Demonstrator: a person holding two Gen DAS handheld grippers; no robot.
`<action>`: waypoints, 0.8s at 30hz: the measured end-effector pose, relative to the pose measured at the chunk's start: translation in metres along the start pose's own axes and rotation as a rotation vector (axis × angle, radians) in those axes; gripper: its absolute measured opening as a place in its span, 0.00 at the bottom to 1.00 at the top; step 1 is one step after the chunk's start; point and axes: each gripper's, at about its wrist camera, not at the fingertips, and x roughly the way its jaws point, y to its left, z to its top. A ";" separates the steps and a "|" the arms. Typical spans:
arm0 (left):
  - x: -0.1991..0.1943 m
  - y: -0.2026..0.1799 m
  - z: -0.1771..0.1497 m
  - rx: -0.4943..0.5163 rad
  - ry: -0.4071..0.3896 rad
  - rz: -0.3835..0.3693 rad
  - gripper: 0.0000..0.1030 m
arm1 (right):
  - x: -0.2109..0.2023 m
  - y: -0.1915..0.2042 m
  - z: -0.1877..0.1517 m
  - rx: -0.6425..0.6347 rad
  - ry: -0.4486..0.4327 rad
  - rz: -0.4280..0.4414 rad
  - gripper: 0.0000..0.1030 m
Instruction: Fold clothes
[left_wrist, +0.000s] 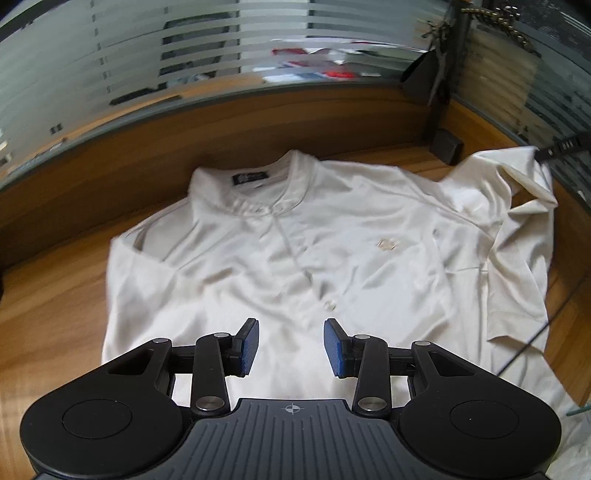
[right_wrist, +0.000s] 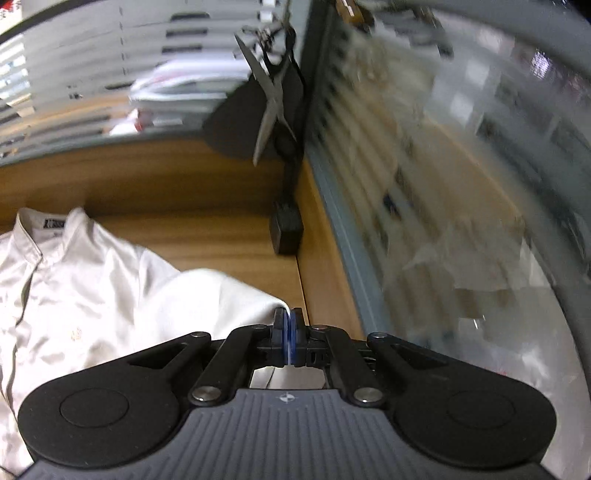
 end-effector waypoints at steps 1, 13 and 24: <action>0.000 -0.003 0.002 0.009 -0.008 -0.005 0.40 | -0.003 0.000 0.005 -0.008 -0.012 0.006 0.01; -0.012 -0.016 0.012 -0.001 -0.042 -0.021 0.46 | -0.031 0.028 0.018 -0.175 -0.005 0.014 0.33; -0.003 -0.021 0.002 0.026 0.033 -0.034 0.47 | -0.029 0.020 -0.076 0.036 0.113 0.095 0.58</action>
